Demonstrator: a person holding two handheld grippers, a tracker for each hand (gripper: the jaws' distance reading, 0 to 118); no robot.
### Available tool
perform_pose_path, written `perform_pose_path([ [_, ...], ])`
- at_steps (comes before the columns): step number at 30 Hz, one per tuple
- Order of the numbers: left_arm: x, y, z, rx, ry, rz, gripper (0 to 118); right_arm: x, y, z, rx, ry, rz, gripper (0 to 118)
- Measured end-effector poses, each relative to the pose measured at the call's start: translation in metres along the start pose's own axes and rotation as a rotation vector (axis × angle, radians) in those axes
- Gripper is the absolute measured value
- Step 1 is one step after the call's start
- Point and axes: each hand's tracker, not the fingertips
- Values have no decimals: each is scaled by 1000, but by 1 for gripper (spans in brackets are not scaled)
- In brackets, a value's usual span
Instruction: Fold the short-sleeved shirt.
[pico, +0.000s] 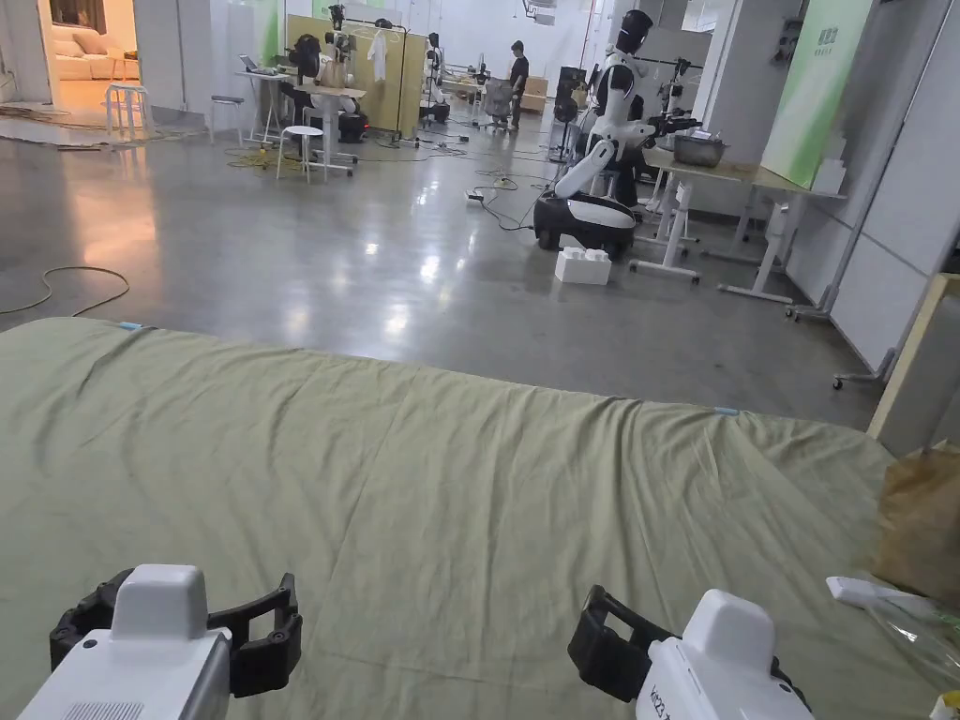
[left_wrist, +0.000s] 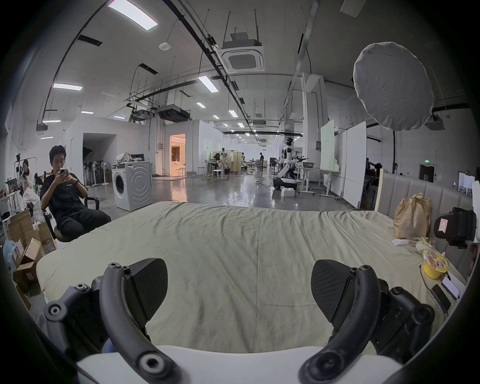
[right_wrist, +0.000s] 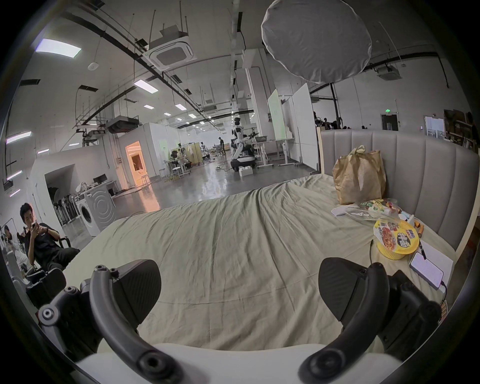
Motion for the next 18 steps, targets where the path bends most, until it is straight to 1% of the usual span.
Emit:
perform_pose_path([
  [3,0,0,1,-1,0,-1,111,-1,3,1,-15,-2,-5,118],
  [6,0,1,1,-1,-2,0,111,-3,7,1,-36,-30,-5,118],
  [11,1,1,1,-7,-7,7,111,-2,8,-4,-60,-29,-11,118],
  [18,1,2,1,-5,-15,-7,111,-3,4,-11,-78,-42,12,118],
])
